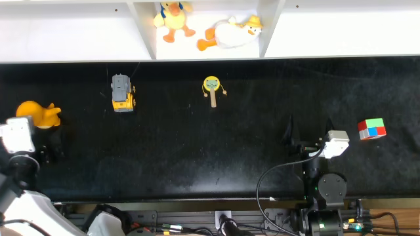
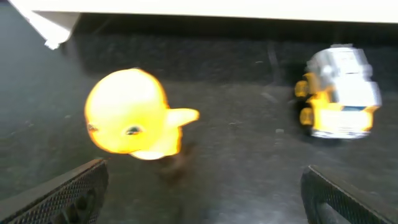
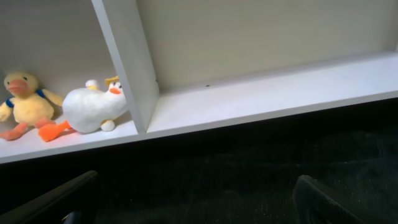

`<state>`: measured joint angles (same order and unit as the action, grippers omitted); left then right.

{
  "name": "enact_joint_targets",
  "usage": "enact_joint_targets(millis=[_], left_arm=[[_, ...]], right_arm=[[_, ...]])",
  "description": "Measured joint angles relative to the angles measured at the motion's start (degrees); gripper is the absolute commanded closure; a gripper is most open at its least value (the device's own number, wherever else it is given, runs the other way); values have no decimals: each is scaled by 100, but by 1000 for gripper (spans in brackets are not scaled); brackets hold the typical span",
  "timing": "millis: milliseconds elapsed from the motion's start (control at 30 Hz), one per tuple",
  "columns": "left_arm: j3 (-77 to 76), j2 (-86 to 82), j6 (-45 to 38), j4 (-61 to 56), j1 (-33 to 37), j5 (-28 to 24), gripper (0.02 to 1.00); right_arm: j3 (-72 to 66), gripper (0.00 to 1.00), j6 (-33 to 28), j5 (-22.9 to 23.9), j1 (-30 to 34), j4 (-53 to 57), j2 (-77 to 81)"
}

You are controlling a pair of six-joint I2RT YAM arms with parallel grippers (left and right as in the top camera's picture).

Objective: Store Toys

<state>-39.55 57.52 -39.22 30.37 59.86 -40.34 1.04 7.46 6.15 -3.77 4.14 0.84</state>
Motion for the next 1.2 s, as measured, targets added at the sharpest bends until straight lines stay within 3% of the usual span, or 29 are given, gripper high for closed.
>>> enact_joint_targets(millis=[267, 767, 1200], left_arm=[[-26, 522, 28, -1005, 20, 330, 29], [-962, 2194, 162, -1117, -404, 468, 29], [-1012, 2516, 437, -1106, -476, 918, 49]], right_arm=[[0, 7, 0, 0, -2, 0, 0], [0, 5, 2, 2, -2, 2, 0], [0, 5, -2, 2, 0, 2, 0]])
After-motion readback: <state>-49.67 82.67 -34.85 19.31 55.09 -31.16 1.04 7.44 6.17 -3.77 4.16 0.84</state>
